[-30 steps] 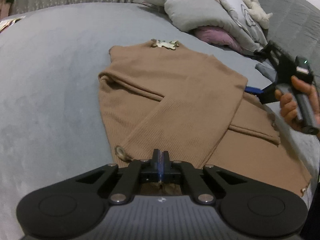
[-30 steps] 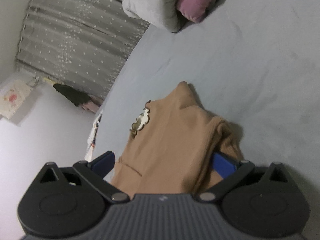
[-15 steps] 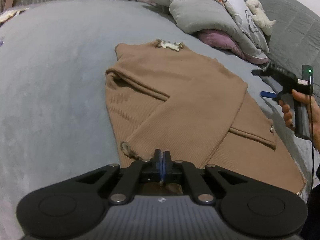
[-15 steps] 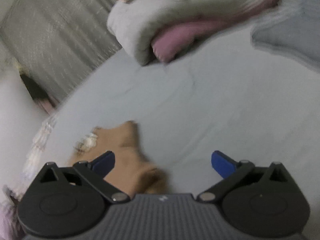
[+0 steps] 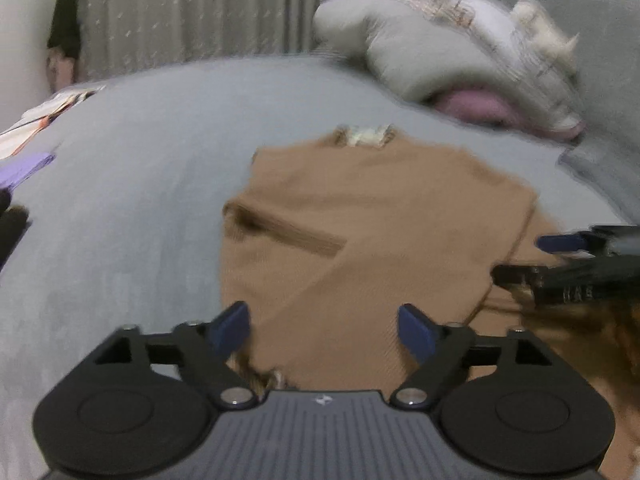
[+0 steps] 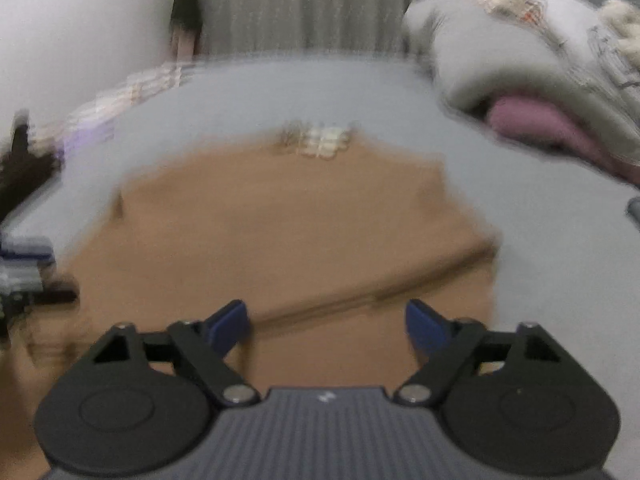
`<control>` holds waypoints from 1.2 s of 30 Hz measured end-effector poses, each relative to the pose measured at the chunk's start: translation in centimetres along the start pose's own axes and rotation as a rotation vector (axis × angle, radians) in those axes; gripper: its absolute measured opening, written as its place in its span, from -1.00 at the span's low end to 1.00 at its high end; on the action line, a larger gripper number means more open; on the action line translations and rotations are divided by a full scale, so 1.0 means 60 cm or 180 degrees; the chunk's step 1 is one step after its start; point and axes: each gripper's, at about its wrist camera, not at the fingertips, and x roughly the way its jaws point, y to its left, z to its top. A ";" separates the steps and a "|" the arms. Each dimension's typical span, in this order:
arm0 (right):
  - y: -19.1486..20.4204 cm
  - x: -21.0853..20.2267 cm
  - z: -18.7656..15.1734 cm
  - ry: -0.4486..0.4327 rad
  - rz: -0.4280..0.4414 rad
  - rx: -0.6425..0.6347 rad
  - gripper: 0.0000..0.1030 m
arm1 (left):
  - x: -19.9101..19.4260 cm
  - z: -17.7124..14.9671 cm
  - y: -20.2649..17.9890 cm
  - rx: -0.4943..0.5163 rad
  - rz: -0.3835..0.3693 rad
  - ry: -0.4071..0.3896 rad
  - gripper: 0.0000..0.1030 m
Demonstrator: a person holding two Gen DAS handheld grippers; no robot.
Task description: Fold clothes
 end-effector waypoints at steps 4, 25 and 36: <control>-0.015 0.009 0.005 0.0007 0.0064 0.0127 0.77 | 0.022 0.002 0.012 -0.0259 -0.0021 0.0047 1.00; -0.037 -0.225 -0.170 -0.0131 0.0090 0.0756 1.00 | -0.065 -0.080 0.027 -0.0386 -0.0118 0.0116 1.00; -0.132 -0.300 -0.240 -0.0105 0.0342 0.2043 0.47 | -0.170 -0.177 0.030 -0.0321 -0.0580 0.0047 1.00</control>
